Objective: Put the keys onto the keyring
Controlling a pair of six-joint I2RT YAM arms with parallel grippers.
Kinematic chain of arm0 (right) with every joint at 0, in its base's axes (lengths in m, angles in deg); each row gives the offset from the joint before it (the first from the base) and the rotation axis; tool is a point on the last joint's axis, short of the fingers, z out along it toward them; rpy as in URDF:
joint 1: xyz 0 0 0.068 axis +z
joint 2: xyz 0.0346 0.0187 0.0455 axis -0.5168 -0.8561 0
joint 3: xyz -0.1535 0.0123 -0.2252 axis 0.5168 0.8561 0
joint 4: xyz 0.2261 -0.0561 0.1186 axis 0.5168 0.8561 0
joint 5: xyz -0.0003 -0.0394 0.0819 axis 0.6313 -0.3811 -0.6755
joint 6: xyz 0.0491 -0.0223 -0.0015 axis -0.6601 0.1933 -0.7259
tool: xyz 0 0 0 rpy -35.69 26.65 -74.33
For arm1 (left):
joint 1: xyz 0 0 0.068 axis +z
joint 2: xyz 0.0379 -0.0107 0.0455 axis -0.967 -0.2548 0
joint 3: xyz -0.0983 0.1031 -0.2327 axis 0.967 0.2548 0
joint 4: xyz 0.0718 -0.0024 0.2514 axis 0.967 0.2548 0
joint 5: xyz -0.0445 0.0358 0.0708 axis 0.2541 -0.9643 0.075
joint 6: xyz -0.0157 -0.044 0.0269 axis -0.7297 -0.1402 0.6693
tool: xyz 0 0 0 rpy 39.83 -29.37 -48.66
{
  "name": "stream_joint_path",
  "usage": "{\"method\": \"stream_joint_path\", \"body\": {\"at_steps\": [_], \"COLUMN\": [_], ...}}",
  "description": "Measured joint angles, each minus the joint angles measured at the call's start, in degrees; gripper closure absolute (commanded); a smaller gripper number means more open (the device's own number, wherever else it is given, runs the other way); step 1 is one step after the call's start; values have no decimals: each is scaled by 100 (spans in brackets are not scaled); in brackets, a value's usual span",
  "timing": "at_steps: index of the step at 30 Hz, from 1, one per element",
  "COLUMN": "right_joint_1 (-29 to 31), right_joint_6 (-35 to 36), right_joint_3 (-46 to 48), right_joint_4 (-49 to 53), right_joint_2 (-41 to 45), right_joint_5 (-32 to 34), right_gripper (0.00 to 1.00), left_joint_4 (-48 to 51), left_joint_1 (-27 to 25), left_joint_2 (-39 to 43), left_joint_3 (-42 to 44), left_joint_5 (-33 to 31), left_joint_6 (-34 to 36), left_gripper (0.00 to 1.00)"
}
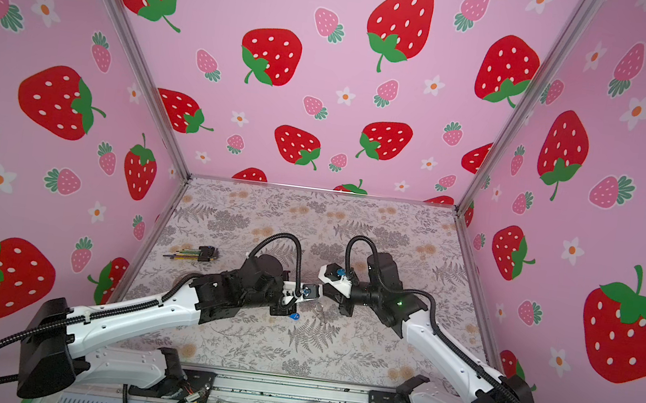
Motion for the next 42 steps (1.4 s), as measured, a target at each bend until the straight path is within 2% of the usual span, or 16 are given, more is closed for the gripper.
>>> {"method": "stream_joint_path", "body": {"at_steps": [7,12,14,20,21,24,28,34,42], "right_joint_1": [0,0,-2,-11,-11,-11,-11,-37,-37], "right_joint_6": [-9,-9,-7,35,57,168,623,1233,1482], "right_joint_3": [0,0,0,0,0,2,177,647,675], "right_joint_4": [-2,-7,-9,-7,-7,15,42,-20,-269], "right_joint_2": [0,0,0,0,0,4,240,905,796], "right_joint_5": [-17,-20,-17,-15,-13,4,173,184,-245], "right_gripper": [100,100,100,100,99,83,74,73,74], "left_joint_4": [-35,-46,-39,-37,-37,-28,168,492,614], "left_joint_1": [-2,-2,-2,-4,-4,-2,96,310,315], "left_joint_2": [0,0,0,0,0,0,61,234,232], "left_joint_3": [0,0,0,-2,-2,-2,-9,-61,-164], "left_joint_5": [-2,7,17,9,11,33,269,844,1209], "left_joint_6": [2,11,13,22,24,50,138,219,315], "left_gripper": [88,93,100,100,100,100,100,100,100]}}
